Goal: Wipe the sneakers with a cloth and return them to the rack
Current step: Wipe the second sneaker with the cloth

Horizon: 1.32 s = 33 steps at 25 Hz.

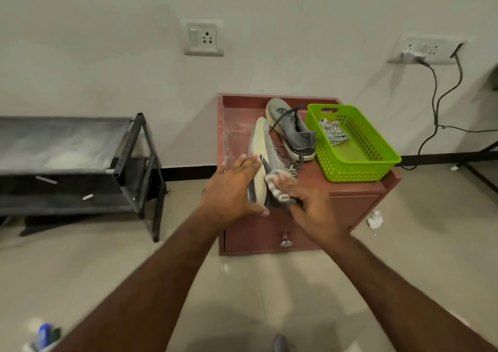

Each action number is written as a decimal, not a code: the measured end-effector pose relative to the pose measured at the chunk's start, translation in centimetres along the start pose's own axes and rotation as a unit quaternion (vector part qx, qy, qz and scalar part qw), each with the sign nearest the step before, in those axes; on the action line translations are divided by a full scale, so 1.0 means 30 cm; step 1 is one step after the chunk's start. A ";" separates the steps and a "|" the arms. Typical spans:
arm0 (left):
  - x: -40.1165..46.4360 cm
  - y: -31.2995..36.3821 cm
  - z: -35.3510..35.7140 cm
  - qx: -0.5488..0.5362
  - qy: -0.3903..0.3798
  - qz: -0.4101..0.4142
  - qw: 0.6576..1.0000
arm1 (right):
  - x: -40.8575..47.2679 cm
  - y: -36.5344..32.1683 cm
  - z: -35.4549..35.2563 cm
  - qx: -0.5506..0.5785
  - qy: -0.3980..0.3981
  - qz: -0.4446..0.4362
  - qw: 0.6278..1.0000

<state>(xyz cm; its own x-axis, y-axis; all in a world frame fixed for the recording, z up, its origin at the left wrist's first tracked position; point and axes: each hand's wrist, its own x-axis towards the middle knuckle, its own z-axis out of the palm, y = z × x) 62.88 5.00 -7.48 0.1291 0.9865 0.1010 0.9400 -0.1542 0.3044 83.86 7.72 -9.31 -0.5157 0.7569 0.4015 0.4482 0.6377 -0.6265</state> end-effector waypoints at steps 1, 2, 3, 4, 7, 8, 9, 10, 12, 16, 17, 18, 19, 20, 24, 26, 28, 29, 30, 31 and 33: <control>-0.004 0.000 0.002 -0.013 -0.004 -0.002 1.000 | -0.024 0.013 -0.013 -0.010 -0.037 -0.018 0.999; -0.011 0.001 -0.002 -0.024 -0.005 -0.002 1.000 | -0.043 0.036 -0.043 -0.030 -0.077 -0.044 0.996; -0.016 -0.001 -0.004 -0.036 -0.003 -0.002 0.999 | -0.056 0.050 -0.080 -0.032 -0.122 -0.045 0.991; -0.019 0.000 -0.004 -0.053 -0.003 -0.003 0.999 | -0.063 0.068 -0.120 -0.029 -0.139 -0.005 0.990; -0.011 0.004 -0.013 -0.129 0.000 -0.006 0.992 | -0.018 0.092 -0.179 0.006 0.051 0.150 0.987; -0.011 0.001 -0.014 -0.156 0.003 -0.010 0.988 | -0.003 0.081 -0.160 0.018 0.116 0.136 0.984; -0.012 -0.004 -0.015 -0.173 0.006 -0.013 0.985 | 0.014 0.047 -0.124 0.029 0.141 0.100 0.984; -0.010 -0.010 -0.015 -0.178 0.009 -0.013 0.984 | 0.025 0.002 -0.086 0.039 0.122 0.052 0.990; -0.010 -0.015 -0.015 -0.156 0.006 -0.012 0.988 | 0.016 -0.052 -0.044 0.028 -0.012 -0.013 0.999; -0.006 -0.007 -0.023 -0.106 -0.003 -0.002 0.994 | -0.008 -0.022 -0.159 -0.036 -0.122 0.064 0.990; -0.002 -0.002 -0.025 -0.101 -0.005 -0.003 0.995 | -0.011 -0.015 -0.182 -0.039 -0.060 0.109 0.991; 0.002 -0.001 -0.025 -0.096 -0.006 -0.008 0.995 | -0.008 -0.009 -0.188 -0.039 0.022 0.129 0.991; 0.002 -0.005 -0.023 -0.094 -0.005 -0.014 0.995 | 0.003 -0.010 -0.172 -0.030 0.096 0.121 0.987; 0.001 -0.010 -0.020 -0.095 -0.006 -0.021 0.995 | 0.021 -0.021 -0.147 -0.009 0.149 0.100 0.984; 0.007 -0.011 -0.011 -0.106 -0.010 -0.032 0.994 | 0.148 -0.041 -0.056 -0.004 0.179 0.030 0.983; 0.007 -0.006 -0.008 -0.108 -0.007 -0.036 0.993 | 0.203 -0.025 -0.015 -0.050 0.144 0.015 0.988; 0.013 -0.012 -0.003 -0.100 0.000 -0.038 0.994 | 0.241 -0.026 0.020 -0.075 0.063 0.018 0.995; 0.016 -0.018 0.002 -0.092 0.007 -0.042 0.995 | 0.251 -0.030 0.030 -0.078 0.020 0.014 0.997; 0.016 -0.024 0.008 -0.088 0.013 -0.050 0.995 | 0.250 -0.031 0.031 -0.080 -0.012 0.010 0.997; 0.014 -0.029 0.012 -0.090 0.017 -0.059 0.994 | 0.237 -0.035 0.023 -0.076 -0.030 0.000 0.997; 0.013 -0.031 0.015 -0.094 0.014 -0.057 0.994 | 0.179 -0.040 -0.023 -0.055 -0.076 -0.030 0.995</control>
<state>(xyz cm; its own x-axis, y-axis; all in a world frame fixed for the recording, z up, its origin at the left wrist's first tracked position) 62.20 5.56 -8.15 0.0133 0.9966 0.0815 0.8716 -0.0515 0.4875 81.07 11.11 -5.95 -0.6448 0.6916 0.3256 0.4863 0.6998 -0.5232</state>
